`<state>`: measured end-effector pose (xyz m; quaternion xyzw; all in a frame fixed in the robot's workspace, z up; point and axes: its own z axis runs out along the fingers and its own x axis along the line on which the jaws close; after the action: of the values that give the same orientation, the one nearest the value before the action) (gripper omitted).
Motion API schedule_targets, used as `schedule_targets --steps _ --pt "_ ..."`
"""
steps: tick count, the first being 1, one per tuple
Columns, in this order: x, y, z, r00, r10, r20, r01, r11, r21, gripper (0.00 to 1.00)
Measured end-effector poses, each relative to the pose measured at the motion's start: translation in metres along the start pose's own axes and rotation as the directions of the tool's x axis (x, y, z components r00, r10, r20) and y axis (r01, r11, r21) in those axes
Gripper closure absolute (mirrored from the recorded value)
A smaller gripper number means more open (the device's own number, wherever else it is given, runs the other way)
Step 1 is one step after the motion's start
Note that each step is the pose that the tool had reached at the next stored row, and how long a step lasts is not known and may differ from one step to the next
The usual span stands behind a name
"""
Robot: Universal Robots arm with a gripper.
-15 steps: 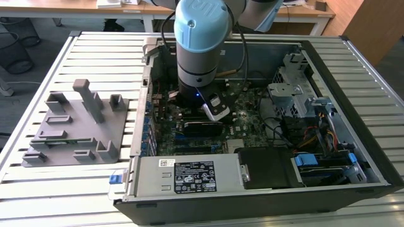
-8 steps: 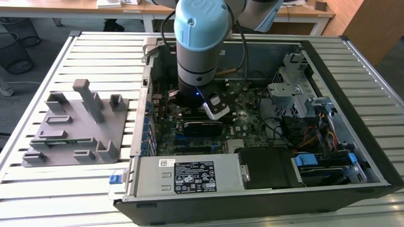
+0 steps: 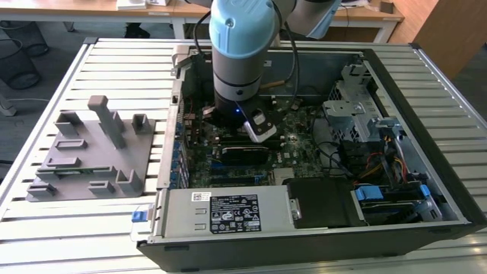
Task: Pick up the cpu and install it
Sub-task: 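Install the second cpu locking lever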
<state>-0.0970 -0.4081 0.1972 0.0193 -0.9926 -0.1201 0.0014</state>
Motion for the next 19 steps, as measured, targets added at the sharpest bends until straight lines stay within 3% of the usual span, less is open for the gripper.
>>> schedule_targets --steps 19 --pt "0.0006 0.0031 0.0043 1.0000 0.000 0.0004 0.000 0.9999 -0.0112 0.89"
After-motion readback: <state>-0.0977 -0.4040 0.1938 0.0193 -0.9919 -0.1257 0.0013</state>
